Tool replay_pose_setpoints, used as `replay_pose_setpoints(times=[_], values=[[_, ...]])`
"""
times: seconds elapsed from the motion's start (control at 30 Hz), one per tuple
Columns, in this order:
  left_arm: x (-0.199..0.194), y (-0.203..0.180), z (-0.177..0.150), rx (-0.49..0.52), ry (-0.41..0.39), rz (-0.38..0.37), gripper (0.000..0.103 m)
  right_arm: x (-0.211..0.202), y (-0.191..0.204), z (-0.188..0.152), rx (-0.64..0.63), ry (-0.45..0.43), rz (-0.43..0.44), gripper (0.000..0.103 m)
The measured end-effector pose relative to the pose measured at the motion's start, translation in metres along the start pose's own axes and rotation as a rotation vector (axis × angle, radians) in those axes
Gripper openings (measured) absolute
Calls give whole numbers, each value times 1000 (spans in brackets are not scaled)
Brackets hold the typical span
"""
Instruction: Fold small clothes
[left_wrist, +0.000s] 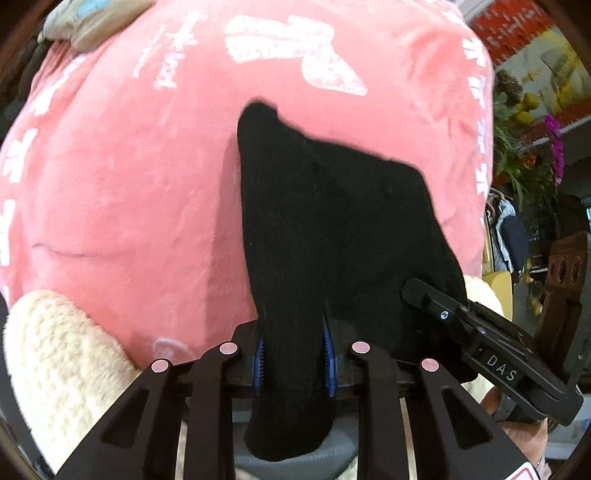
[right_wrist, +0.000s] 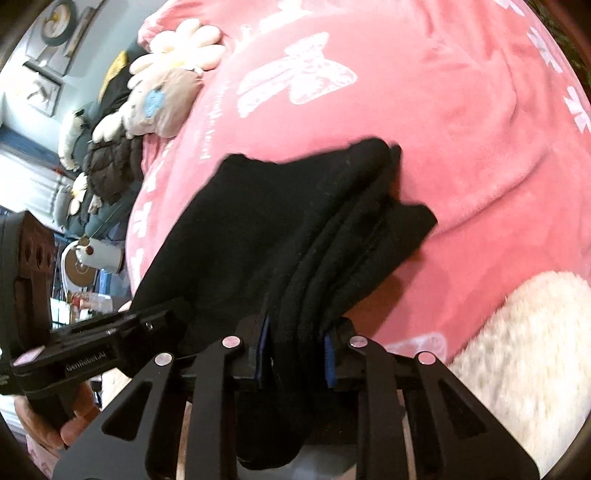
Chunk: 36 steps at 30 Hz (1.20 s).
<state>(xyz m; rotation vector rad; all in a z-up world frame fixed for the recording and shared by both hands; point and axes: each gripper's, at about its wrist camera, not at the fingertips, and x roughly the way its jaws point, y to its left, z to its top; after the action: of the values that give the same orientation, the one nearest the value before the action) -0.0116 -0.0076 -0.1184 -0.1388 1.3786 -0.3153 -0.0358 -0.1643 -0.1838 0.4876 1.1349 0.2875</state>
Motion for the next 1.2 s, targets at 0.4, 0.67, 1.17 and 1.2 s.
replay_pose_setpoints(times=[0.4, 0.67, 1.17, 1.2], values=[[-87, -15, -40, 91, -109, -41, 20, -71, 44, -24, -109, -115, 68, 21], [-164, -23, -19, 124, -295, -74, 20, -121, 82, 12, -187, -274, 111, 21], [-265, -36, 110, 200, -659, -76, 20, -170, 141, 170, -384, -579, 148, 21], [-270, -35, 125, 210, -695, -79, 20, -168, 145, 187, -404, -605, 148, 21]])
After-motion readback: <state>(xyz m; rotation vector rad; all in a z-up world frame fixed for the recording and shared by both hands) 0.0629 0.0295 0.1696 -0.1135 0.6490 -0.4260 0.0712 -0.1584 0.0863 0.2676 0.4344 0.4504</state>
